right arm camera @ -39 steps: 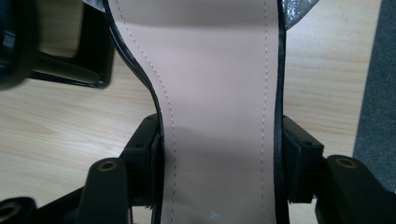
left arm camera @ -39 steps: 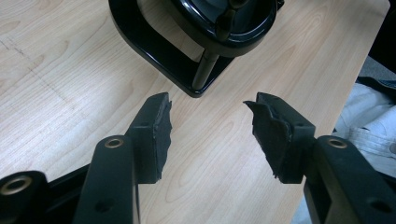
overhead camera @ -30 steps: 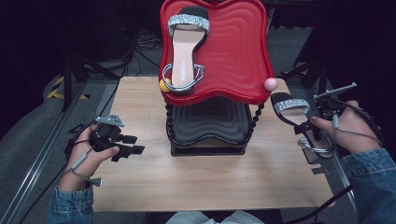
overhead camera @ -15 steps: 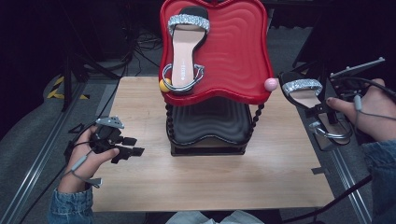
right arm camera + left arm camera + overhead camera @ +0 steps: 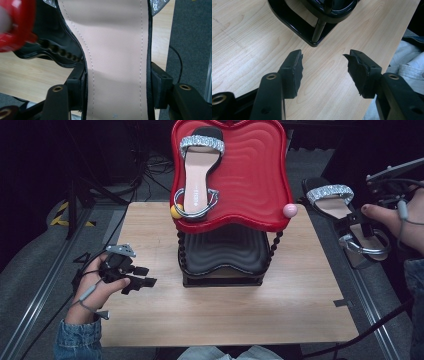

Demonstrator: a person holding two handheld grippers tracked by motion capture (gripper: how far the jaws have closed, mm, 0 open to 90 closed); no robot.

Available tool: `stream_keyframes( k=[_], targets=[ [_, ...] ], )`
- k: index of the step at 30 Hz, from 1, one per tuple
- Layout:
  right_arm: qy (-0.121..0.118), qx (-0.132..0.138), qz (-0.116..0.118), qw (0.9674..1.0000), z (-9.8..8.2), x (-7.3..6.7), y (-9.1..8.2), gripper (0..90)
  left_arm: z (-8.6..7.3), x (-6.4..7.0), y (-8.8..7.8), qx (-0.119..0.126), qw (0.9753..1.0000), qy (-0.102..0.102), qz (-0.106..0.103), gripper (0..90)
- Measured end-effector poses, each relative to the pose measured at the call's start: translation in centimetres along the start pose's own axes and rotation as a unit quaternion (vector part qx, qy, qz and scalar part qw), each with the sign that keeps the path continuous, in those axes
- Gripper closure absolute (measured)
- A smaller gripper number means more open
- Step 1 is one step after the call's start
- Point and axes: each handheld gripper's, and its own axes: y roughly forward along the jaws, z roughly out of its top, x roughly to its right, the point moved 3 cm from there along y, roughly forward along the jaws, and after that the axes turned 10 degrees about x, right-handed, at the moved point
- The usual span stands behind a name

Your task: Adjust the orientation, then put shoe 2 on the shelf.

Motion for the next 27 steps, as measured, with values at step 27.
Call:
stream_keyframes(
  k=[27],
  targets=[
    [-0.056, 0.018, 0.012, 0.9982, 6.1, -8.5, -1.9, 42.9, -1.0, 0.2, -0.6, -0.001, 1.0000, -0.007, 0.003, 46.0]
  ],
)
